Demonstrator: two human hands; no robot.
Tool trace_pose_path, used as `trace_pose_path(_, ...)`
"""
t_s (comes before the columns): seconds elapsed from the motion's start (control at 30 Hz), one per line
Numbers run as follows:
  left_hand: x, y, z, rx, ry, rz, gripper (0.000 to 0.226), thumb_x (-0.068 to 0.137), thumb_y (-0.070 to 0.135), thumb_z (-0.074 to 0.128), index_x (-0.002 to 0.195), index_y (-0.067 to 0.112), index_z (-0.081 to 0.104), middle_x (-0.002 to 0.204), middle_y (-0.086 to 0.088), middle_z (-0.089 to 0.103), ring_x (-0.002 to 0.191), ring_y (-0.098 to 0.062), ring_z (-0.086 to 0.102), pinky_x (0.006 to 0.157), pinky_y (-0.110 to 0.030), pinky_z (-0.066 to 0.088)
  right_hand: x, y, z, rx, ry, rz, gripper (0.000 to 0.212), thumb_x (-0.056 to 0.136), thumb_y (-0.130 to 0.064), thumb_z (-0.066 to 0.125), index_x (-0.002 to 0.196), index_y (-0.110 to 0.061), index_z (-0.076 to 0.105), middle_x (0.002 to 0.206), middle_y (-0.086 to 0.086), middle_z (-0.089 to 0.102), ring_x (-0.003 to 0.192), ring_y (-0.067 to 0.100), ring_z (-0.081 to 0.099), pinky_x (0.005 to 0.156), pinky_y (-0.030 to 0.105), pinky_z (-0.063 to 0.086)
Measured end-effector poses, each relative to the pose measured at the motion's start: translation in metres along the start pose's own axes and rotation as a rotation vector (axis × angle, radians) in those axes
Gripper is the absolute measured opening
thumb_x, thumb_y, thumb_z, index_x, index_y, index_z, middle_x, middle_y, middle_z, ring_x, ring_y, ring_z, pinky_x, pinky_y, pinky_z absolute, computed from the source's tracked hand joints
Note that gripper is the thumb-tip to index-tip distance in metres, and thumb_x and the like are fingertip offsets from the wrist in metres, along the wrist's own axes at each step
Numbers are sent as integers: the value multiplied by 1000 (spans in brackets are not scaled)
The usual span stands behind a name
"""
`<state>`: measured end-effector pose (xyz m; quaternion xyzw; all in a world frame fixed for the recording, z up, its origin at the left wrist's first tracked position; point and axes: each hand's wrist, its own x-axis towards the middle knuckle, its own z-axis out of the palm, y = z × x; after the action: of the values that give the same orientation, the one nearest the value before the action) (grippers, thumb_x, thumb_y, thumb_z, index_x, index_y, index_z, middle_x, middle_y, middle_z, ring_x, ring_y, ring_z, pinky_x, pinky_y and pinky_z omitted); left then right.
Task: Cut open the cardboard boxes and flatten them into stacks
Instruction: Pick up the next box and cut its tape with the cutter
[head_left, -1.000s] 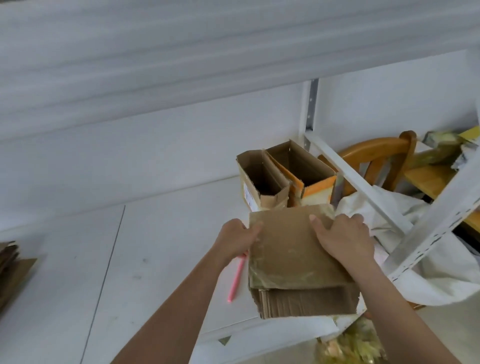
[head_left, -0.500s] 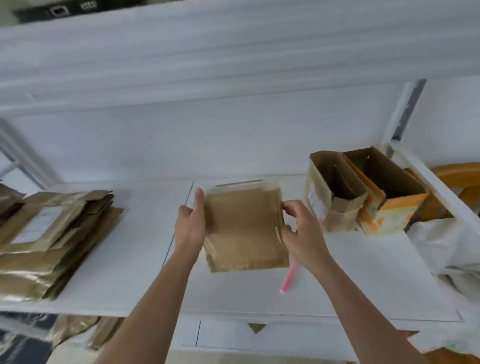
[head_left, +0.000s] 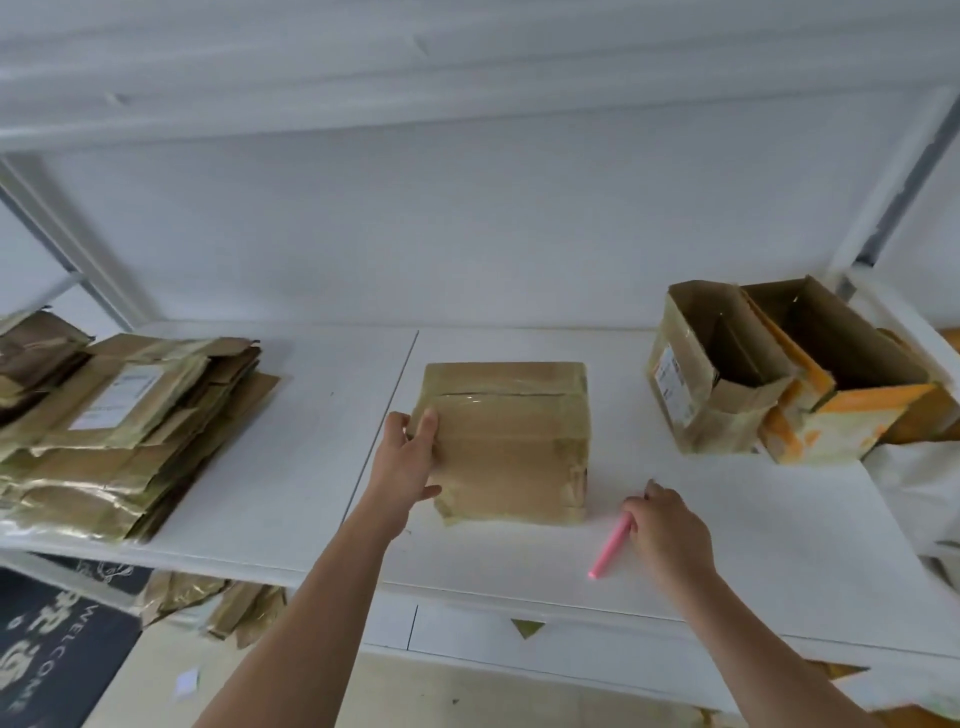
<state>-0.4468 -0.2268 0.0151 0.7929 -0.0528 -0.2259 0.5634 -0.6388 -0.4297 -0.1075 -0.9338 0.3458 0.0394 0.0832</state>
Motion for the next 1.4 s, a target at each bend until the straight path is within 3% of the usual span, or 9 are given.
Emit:
trace_pose_path(0.07, 2, 4, 0, -23, -2, 4, 30, 102, 40, 45, 111, 12, 46, 98, 2, 49, 91, -14, 53, 82, -49, 58, -5, 1, 0, -68, 65, -67, 16, 73, -14, 76, 83, -23, 67, 83, -4, 59, 85, 17, 61, 54, 25, 36)
trace_pose_path(0.2, 16, 8, -13, 67, -60, 13, 27, 101, 39, 47, 104, 13, 52, 109, -5, 54, 105, -25, 58, 81, -44, 60, -6, 10, -11, 87, 212, 8, 4, 92, -26, 59, 92, -23, 56, 82, -7, 55, 77, 14, 57, 55, 29, 47)
trace_pose_path(0.3, 28, 15, -25, 160, -247, 33, 27, 100, 40, 50, 101, 14, 59, 109, -10, 59, 102, -24, 60, 85, -42, 59, 0, 8, -38, 537, 433, 156, 9, 90, -21, 60, 88, -18, 51, 74, -4, 57, 67, 19, 56, 57, 32, 45)
trace_pose_path(0.37, 31, 23, -24, 240, -352, 54, 27, 100, 38, 51, 106, 14, 63, 104, -9, 59, 98, -22, 59, 91, -39, 56, 7, 1, -61, 918, 548, 125, 10, 92, -12, 61, 89, -10, 52, 72, 3, 59, 62, 14, 58, 56, 34, 47)
trace_pose_path(0.57, 18, 28, 10, 161, -278, 82, 28, 98, 35, 54, 126, 34, 55, 119, 2, 55, 110, -15, 57, 94, -43, 52, 9, -39, -113, 1386, 383, -130, 7, 96, -7, 58, 102, -8, 63, 88, 8, 69, 82, 21, 70, 74, 32, 61)
trace_pose_path(0.77, 8, 15, 23, -4, -320, 41, 34, 97, 31, 57, 128, 43, 48, 126, 4, 52, 110, -17, 59, 94, -53, 52, 14, -75, -127, 1325, 336, -296, 9, 94, -13, 65, 93, -5, 62, 79, 9, 69, 77, 26, 70, 77, 47, 60)
trace_pose_path(0.93, 9, 14, 26, -25, -298, 50, 42, 97, 31, 59, 135, 39, 44, 122, 5, 53, 108, -19, 61, 94, -52, 53, 26, -102, -123, 1077, 346, -401, 12, 95, -17, 63, 88, -8, 59, 83, 1, 68, 77, 13, 66, 65, 29, 53)
trace_pose_path(1.13, 7, 15, 30, -19, -276, 61, 45, 97, 30, 58, 138, 33, 39, 110, 10, 53, 105, -19, 62, 88, -43, 57, 39, -106, -118, 923, 359, -476, 12, 95, -13, 62, 87, -7, 57, 85, 2, 68, 76, 10, 65, 65, 32, 53)
trace_pose_path(1.4, 5, 20, 30, 32, -255, 76, 40, 96, 29, 59, 133, 29, 43, 109, 5, 55, 105, -23, 62, 87, -49, 56, 40, -107, -121, 856, 311, -528, 16, 94, -6, 59, 81, -5, 51, 75, 5, 62, 68, 15, 60, 60, 31, 49)
